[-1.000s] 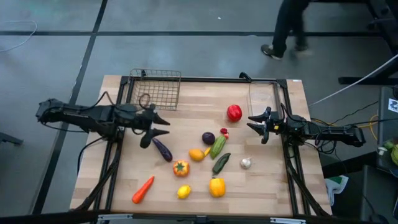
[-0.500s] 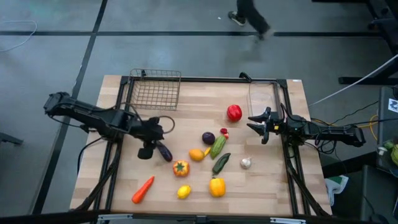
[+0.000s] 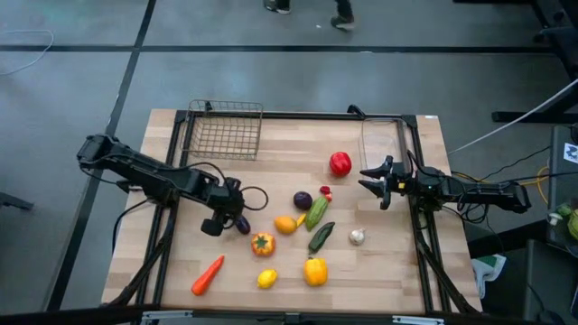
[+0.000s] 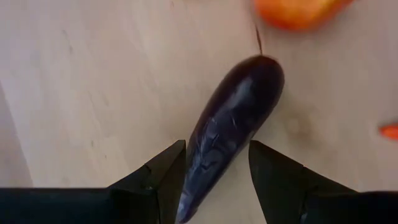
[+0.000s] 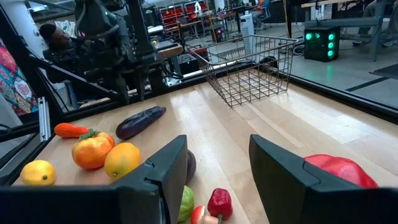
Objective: Sort produce into baskets
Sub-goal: Put the violet eggplant into the silver wire basket
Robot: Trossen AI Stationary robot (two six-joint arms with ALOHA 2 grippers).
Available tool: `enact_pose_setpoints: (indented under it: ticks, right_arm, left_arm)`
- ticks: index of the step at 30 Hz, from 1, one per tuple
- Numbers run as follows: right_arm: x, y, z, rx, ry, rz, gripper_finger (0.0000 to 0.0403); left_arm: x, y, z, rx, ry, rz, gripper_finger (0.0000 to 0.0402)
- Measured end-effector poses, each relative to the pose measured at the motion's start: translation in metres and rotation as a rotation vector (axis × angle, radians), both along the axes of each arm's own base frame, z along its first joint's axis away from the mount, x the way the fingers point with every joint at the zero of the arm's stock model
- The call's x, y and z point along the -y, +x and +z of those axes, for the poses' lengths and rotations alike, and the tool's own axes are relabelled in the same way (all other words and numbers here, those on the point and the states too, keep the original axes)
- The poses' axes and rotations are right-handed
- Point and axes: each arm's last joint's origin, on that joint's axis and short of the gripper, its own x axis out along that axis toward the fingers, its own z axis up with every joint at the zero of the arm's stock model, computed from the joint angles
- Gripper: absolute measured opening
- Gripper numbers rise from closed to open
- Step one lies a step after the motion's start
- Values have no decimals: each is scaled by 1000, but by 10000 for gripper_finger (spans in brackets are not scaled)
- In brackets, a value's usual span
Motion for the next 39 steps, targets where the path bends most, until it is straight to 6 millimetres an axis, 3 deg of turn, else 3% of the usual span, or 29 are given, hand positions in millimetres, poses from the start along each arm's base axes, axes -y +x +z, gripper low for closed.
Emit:
enact_pose_setpoints:
  ticks: [21, 39]
  right_arm:
    - [0, 0, 0, 0, 0, 0, 172]
    - [0, 0, 0, -1, 0, 0, 172]
  left_arm:
    - [2, 12, -36, -158, 106, -191, 172]
    - [1, 14, -44, -135, 105, -112, 173]
